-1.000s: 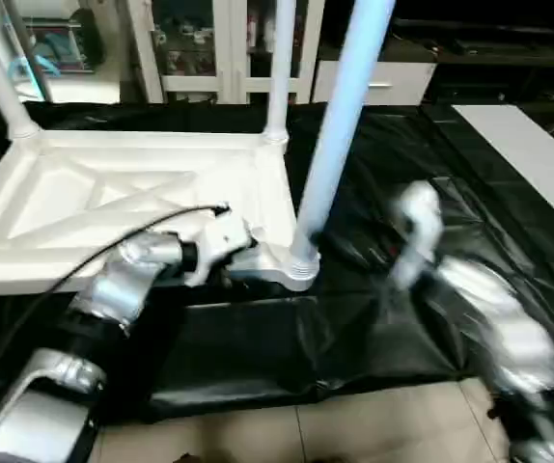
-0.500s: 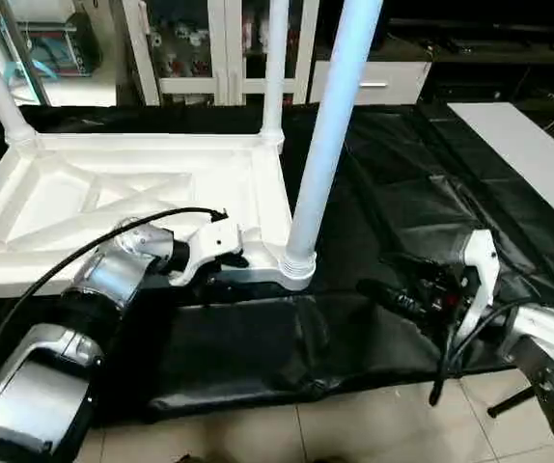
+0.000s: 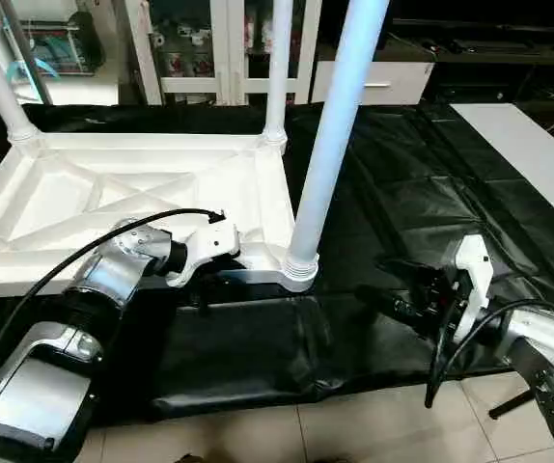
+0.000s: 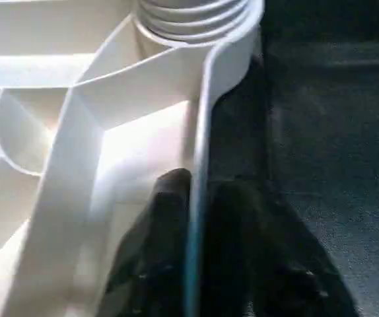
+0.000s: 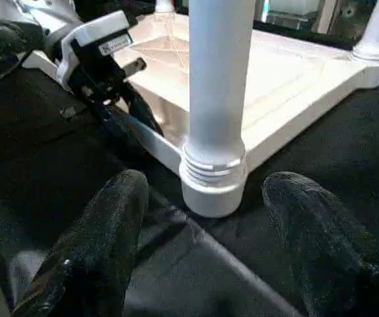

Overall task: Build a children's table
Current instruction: Rotate table base, then rotate leg to tighten

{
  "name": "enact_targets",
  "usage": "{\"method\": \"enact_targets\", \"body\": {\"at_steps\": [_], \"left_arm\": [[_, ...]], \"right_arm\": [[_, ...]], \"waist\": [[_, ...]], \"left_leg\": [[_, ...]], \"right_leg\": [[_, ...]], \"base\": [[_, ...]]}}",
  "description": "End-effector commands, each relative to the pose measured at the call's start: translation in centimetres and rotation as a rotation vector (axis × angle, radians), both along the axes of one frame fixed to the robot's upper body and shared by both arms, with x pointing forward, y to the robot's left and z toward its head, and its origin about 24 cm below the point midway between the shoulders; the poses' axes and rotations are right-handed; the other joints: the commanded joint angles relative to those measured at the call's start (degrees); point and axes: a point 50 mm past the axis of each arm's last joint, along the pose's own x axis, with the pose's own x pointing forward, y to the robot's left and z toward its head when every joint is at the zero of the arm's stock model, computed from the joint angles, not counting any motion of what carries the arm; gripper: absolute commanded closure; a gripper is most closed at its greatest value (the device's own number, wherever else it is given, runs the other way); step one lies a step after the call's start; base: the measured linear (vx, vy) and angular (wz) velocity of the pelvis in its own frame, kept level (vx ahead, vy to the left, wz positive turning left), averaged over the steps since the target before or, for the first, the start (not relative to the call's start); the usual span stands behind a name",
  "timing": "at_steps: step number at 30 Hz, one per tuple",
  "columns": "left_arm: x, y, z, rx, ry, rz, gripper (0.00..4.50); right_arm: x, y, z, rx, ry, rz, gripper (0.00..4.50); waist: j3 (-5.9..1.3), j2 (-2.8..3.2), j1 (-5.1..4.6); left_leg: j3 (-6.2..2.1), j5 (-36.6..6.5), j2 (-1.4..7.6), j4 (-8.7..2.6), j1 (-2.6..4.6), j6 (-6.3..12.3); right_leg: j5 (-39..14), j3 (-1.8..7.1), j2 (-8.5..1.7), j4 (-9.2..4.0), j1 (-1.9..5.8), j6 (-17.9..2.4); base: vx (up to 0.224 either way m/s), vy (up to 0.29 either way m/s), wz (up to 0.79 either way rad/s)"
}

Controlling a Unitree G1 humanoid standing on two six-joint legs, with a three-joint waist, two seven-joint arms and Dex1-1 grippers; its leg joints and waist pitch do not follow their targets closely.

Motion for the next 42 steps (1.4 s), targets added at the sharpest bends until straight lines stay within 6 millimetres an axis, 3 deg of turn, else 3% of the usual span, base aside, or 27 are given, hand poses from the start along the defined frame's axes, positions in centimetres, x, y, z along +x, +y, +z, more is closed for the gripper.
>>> {"method": "enact_targets", "body": {"at_steps": [1,3,6,11,17,19,20,21,25,27,29,30,33,42], "left_arm": [[0.2,-1.0,0.4,-0.014,-0.013,-0.042,3.62],[0.3,-1.3,0.5,-0.023,-0.014,-0.055,3.95],[0.2,-1.3,0.3,0.01,-0.011,-0.076,4.08],[-0.3,-1.8,-0.6,0.047,0.004,-0.119,4.47],[-2.0,-2.7,-2.7,0.088,0.037,-0.195,4.47],[-2.4,-2.9,-3.4,0.114,0.031,-0.198,4.47],[-2.5,-3.0,-3.7,0.118,0.025,-0.192,4.47],[-2.6,-3.2,-3.8,0.104,0.03,-0.17,4.47],[-2.8,-4.6,-3.5,-0.031,0.055,-0.068,4.47],[-3.1,-6.1,-2.7,-0.173,0.066,-0.039,4.47],[-3.6,-6.7,-2.6,-0.193,0.056,-0.071,4.47],[-3.8,-6.9,-2.7,-0.197,0.052,-0.083,4.47],[-4.6,-7.3,-3.2,-0.174,0.099,-0.123,4.47],[-4.9,-6.9,-3.6,-0.065,0.085,-0.182,4.5]], "right_arm": [[0.2,0.0,0.2,-0.007,-0.008,-0.004,1.37],[0.2,0.0,0.1,-0.01,-0.007,-0.002,1.37],[0.2,0.0,0.1,-0.012,-0.007,-0.002,1.37],[0.2,-0.3,0.0,-0.021,-0.009,-0.025,1.37],[0.9,-1.4,-0.5,-0.075,-0.008,-0.13,1.37],[1.0,-1.8,-0.6,-0.085,-0.008,-0.157,1.37],[1.1,-1.9,-0.6,-0.091,-0.005,-0.167,1.37],[1.1,-2.1,-0.6,-0.093,-0.002,-0.174,1.37],[1.3,-2.5,-0.8,-0.11,0.018,-0.199,1.37],[1.3,-2.7,-1.0,-0.123,0.022,-0.192,1.37],[1.4,-2.7,-1.0,-0.122,0.024,-0.172,1.37],[1.4,-2.7,-1.0,-0.119,0.026,-0.151,1.37],[1.1,-2.8,-1.3,-0.118,0.06,-0.034,1.37],[2.2,-3.8,-1.9,-0.187,0.098,0.065,0.52]], "waist": [[-4.07,0.22,0.33],[-4.05,0.27,0.79],[-4.07,0.46,1.23],[-4.11,0.6,1.33],[-3.89,0.57,1.19],[-3.51,0.71,1.11],[-3.39,0.59,1.01],[-3.45,0.69,1.05],[-3.61,0.75,0.85],[-3.68,0.45,0.86],[-3.79,0.57,0.82],[-3.76,0.2,0.89],[-3.65,0.06,0.81],[-3.69,-0.18,0.71]], "left_leg": [[-0.79,-11.62,1.51,-4.15,0.67,2.21],[-0.72,-11.51,1.52,-4.12,0.75,2.36],[-0.79,-11.78,1.59,-4.19,0.89,1.97],[-0.82,-11.78,1.61,-4.23,0.87,1.55],[-0.8,-13.51,1.63,-4.36,0.94,1.1],[-0.84,-15.91,1.66,-4.64,1.25,0.9],[-0.93,-18.42,1.53,-4.72,1.66,0.62],[-1.04,-18.73,1.6,-4.78,1.75,0.49],[-1.06,-18.29,1.82,-4.8,1.91,0.24],[-0.97,-17.2,1.71,-4.69,1.56,0.96],[-0.91,-16.13,1.76,-4.69,1.39,1.58],[-0.74,-16.65,1.62,-4.55,1.61,2.11],[-0.96,-16.57,1.65,-4.63,1.16,2.65],[-0.81,-14.57,1.68,-4.48,1.22,3.37]], "right_leg": [[-12.71,2.22,-2.9,-3.68,3.52,-11.54],[-12.49,2.24,-2.91,-3.71,3.49,-11.58],[-12.91,2.27,-2.99,-3.69,3.5,-11.26],[-11.75,2.25,-2.97,-3.61,3.58,-11.4],[-14.02,2.21,-3.04,-3.95,3.59,-11.46],[-18.71,2.11,-3.09,-4.61,3.43,-10.29],[-23.69,2.08,-3.12,-5.2,3.33,-8.72],[-24.53,2.08,-3.2,-5.22,3.35,-8.36],[-25.08,2.17,-3.3,-5.18,3.31,-8.4],[-23.75,2.16,-3.17,-5.08,3.36,-9.01],[-21.69,2.21,-3.03,-5.02,3.34,-9.24],[-22.39,2.2,-2.98,-5.2,3.12,-8.95],[-25.17,2.13,-3.21,-5.34,3.45,-7.61],[-24.07,2.19,-3.17,-5.22,3.21,-8.16]], "base": [[0.0,0.0,0.0],[0.0,0.0,0.0],[0.0,0.0,0.0],[0.0,0.0,0.0],[0.0,0.0,0.0],[0.0,0.0,0.0],[0.0,0.0,0.0],[0.0,0.0,0.0],[0.0,0.0,0.0],[0.0,0.0,0.0],[0.0,0.0,0.0],[0.0,0.0,0.0],[0.0,0.0,0.0],[0.0,0.0,0.0]]}}
